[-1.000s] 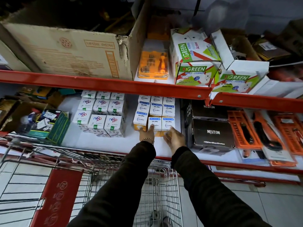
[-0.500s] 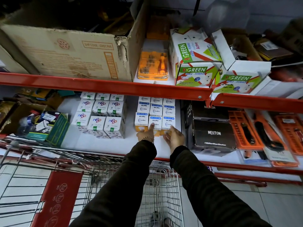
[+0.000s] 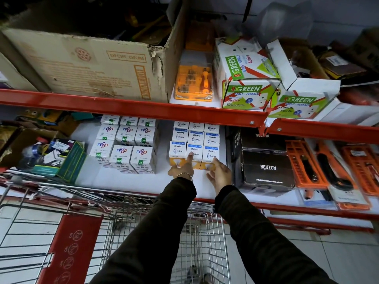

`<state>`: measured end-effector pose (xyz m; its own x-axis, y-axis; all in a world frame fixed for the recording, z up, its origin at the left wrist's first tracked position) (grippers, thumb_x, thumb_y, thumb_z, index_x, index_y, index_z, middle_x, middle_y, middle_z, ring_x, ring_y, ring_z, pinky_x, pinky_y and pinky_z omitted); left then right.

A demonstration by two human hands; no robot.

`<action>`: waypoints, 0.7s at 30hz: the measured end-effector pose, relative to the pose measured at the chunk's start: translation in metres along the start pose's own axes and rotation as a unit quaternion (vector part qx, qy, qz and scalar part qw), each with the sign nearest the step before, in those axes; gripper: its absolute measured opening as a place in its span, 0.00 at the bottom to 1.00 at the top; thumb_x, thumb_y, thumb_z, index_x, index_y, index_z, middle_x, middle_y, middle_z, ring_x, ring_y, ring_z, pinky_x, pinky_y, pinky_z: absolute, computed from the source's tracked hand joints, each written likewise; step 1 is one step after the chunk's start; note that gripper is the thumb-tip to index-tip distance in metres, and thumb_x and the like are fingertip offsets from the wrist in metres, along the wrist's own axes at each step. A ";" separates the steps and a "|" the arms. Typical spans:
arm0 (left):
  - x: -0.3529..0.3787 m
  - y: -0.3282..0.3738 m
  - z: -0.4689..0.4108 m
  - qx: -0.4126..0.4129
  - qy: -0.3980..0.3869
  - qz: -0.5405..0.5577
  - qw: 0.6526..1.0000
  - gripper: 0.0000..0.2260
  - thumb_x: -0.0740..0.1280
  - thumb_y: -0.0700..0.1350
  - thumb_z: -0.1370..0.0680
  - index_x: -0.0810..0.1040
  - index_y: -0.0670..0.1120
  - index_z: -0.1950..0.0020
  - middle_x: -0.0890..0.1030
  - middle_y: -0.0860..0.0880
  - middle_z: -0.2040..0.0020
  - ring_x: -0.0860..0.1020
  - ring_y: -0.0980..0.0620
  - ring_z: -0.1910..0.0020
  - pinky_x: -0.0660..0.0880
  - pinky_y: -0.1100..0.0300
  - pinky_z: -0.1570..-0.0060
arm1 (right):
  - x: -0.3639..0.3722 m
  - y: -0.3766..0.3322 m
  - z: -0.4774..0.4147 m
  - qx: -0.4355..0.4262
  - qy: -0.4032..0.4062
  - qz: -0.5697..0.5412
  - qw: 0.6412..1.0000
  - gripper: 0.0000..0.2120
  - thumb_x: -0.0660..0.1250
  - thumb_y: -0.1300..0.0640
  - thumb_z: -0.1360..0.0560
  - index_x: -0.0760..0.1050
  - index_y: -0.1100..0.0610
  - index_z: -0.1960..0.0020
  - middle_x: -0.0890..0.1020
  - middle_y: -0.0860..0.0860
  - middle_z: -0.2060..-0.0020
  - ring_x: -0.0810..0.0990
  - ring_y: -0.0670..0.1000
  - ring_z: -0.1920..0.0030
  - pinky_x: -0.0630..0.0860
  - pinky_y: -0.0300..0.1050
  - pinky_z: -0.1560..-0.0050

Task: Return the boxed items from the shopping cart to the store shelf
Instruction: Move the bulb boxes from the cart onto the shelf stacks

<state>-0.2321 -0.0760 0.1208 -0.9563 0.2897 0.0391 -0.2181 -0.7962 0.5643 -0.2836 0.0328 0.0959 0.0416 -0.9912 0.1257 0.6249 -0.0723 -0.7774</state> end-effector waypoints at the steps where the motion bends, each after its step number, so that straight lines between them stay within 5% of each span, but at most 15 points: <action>1: -0.002 -0.001 -0.001 0.011 -0.002 0.015 1.000 0.34 0.79 0.51 0.33 0.63 0.41 0.37 0.71 0.44 0.46 0.74 0.46 0.50 0.76 0.54 0.43 | -0.001 0.002 0.002 0.003 0.000 0.002 1.000 0.10 0.68 0.49 0.22 0.79 0.57 0.53 0.85 0.54 0.53 0.80 0.52 0.48 0.78 0.45 0.48; 7: -0.052 -0.002 -0.002 0.052 0.030 0.086 0.994 0.32 0.74 0.53 0.28 0.64 0.42 0.32 0.74 0.40 0.42 0.78 0.40 0.50 0.77 0.46 0.42 | 0.007 0.020 0.033 0.068 -0.001 -0.038 0.997 0.18 0.70 0.50 0.24 0.74 0.58 0.39 0.75 0.54 0.44 0.76 0.56 0.48 0.77 0.49 0.48; 13: -0.121 0.024 -0.019 0.124 0.076 0.080 0.986 0.33 0.71 0.54 0.25 0.63 0.40 0.28 0.74 0.37 0.33 0.75 0.37 0.35 0.73 0.41 0.35 | 0.058 0.044 0.063 0.108 -0.051 -0.038 0.992 0.14 0.68 0.53 0.22 0.72 0.60 0.41 0.71 0.63 0.31 0.76 0.59 0.49 0.75 0.50 0.56; 17: -0.152 0.056 -0.037 0.098 0.068 0.041 0.992 0.39 0.66 0.61 0.24 0.59 0.38 0.23 0.69 0.38 0.27 0.70 0.38 0.29 0.68 0.44 0.29 | 0.104 0.051 0.078 0.099 -0.095 -0.017 0.990 0.16 0.70 0.53 0.23 0.75 0.58 0.38 0.73 0.62 0.32 0.77 0.63 0.35 0.77 0.48 0.46; 21: -0.165 0.080 -0.061 0.092 0.040 -0.034 0.994 0.41 0.62 0.69 0.27 0.69 0.35 0.30 0.75 0.35 0.32 0.74 0.36 0.33 0.71 0.45 0.31 | 0.144 0.056 0.086 0.089 -0.138 -0.011 0.986 0.15 0.74 0.52 0.25 0.78 0.56 0.42 0.78 0.55 0.41 0.79 0.59 0.38 0.78 0.47 0.38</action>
<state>-0.1033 -0.2198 0.1097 -0.9544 0.2914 -0.0655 -0.2508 -0.6628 0.7056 -0.1750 -0.1044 0.1234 0.2220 -0.9196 0.3240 0.7544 -0.0485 -0.6547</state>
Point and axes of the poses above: each hand's wrist, its own z-axis away from the middle knuckle, its own x-axis out of the palm, y = z × x, the point moved 2 cm from there along -z, towards the middle knuckle
